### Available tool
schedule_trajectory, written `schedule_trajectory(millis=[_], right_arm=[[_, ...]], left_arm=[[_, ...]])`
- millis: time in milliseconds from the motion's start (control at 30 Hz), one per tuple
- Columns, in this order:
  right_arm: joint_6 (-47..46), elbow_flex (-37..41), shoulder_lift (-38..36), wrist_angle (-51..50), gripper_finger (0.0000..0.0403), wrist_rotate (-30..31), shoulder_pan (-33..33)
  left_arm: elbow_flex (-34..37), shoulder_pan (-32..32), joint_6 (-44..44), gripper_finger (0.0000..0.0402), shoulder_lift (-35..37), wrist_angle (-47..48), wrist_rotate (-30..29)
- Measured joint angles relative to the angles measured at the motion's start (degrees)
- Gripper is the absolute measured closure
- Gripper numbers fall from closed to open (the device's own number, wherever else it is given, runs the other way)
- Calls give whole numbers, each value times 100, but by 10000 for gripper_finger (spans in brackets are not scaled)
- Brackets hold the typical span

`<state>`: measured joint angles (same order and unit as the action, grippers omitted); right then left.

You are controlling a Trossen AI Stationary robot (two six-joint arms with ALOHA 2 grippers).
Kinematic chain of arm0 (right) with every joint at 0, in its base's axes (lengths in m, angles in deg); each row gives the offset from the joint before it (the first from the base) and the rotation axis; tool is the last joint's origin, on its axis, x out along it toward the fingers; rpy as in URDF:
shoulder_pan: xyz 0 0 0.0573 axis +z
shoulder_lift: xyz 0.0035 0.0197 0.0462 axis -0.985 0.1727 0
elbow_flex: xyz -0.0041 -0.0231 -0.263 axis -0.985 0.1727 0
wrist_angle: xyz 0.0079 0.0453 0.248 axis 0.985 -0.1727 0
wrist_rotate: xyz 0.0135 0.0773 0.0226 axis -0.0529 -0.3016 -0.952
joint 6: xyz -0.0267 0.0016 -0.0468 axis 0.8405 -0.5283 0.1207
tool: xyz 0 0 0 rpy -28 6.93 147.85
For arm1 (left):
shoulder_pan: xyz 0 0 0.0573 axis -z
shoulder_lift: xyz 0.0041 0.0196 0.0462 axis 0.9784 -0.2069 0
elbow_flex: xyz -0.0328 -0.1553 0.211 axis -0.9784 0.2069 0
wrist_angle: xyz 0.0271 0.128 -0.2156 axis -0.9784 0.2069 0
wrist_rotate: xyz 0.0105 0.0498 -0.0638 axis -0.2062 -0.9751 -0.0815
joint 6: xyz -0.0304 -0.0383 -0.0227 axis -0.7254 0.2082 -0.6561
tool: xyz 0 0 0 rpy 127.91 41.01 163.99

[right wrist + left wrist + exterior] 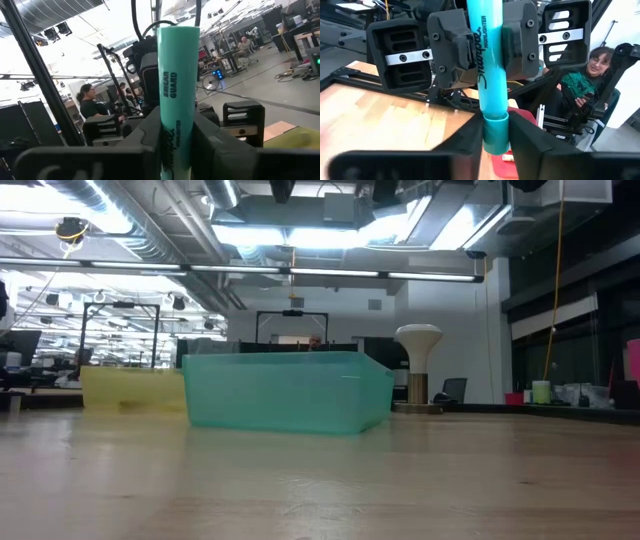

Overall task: Pick & Place Markers
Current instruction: Put the light blue highlighter pen into the pink bin

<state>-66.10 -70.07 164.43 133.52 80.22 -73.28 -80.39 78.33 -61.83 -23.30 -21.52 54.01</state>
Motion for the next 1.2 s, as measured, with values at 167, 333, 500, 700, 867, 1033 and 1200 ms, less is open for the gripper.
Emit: schedule_trajectory(millis=[167, 333, 500, 700, 867, 1033, 1200], right_arm=[[251, 0, -53, -62, 341, 26, 106], [272, -8, -455, -389, 341, -145, 206], [426, -2, -1086, -1842, 341, -314, 450], [798, -11, -1867, -3511, 341, -315, 873], [1540, -4, -2080, -4318, 341, -472, 1229], [2176, -4, -2046, -5115, 341, -715, 1576], [2148, -4, -2046, -5900, 341, -714, 1815]], left_arm=[[0, -17, -231, 222, 42, 337, -84], [4, -45, -475, 137, 316, 1112, -3], [4, -37, -550, 110, 777, 1537, 4], [2, -54, -502, 112, 1170, 1653, -121], [2, -92, -466, 110, 1289, 1677, -216], [2, -92, -527, 112, 1288, 1726, -304], [2, -92, -616, 110, 1288, 1927, -314]])
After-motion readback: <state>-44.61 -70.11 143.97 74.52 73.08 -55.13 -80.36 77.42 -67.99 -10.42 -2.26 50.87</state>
